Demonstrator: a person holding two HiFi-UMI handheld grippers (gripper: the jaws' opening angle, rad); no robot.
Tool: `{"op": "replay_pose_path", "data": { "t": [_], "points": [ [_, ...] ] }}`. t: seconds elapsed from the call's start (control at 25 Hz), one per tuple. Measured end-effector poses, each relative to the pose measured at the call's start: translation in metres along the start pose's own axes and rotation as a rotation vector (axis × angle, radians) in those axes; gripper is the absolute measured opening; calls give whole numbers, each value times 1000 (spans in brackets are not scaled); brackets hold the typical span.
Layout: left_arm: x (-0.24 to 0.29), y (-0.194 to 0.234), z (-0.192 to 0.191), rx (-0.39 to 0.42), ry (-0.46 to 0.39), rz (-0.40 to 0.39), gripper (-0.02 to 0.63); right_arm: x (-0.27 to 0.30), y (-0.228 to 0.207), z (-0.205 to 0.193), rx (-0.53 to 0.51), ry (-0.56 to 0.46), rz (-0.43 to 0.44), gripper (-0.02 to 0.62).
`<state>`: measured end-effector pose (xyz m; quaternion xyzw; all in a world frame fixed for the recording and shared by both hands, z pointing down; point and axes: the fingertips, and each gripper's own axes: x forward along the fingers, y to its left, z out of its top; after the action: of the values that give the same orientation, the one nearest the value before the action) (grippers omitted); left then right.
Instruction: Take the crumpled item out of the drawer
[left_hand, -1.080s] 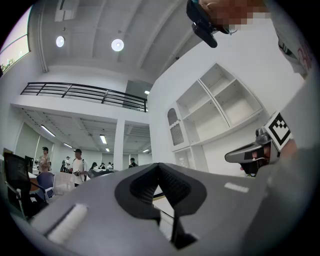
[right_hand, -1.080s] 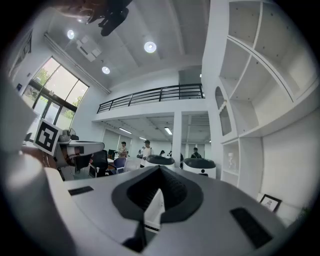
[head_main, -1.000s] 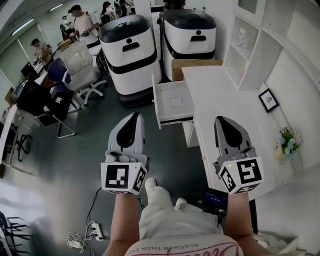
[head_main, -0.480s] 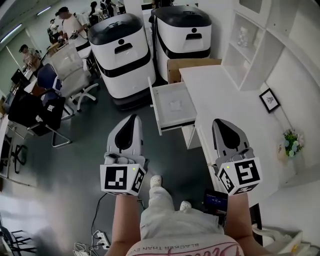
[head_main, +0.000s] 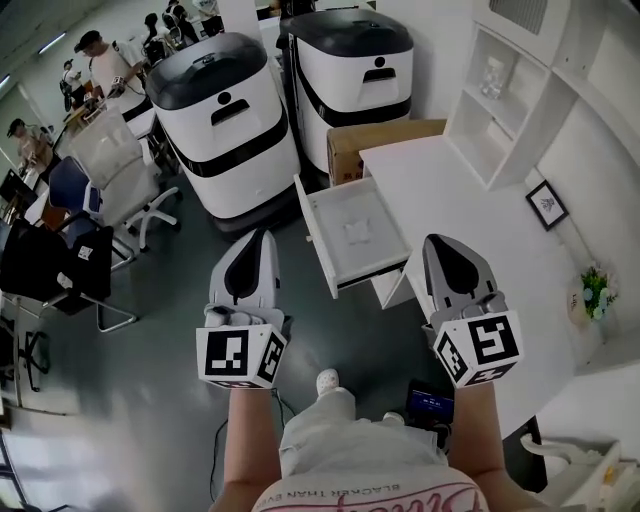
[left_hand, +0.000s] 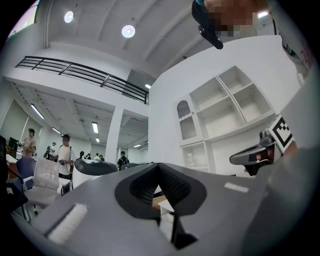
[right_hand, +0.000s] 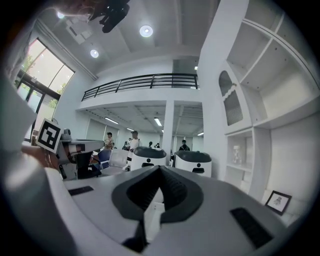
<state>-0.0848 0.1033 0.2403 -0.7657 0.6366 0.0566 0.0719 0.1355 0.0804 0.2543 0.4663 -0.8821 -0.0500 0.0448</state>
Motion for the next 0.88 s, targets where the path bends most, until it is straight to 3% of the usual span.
{"op": "replay_pose_path", "data": {
  "t": [0.44, 0.88],
  "points": [
    [42, 73, -19, -39, 5, -54, 11, 68, 25, -9, -13, 55, -74, 6],
    [82, 84, -51, -64, 41, -89, 11, 112, 18, -32, 0, 102, -40, 6]
  ]
}}
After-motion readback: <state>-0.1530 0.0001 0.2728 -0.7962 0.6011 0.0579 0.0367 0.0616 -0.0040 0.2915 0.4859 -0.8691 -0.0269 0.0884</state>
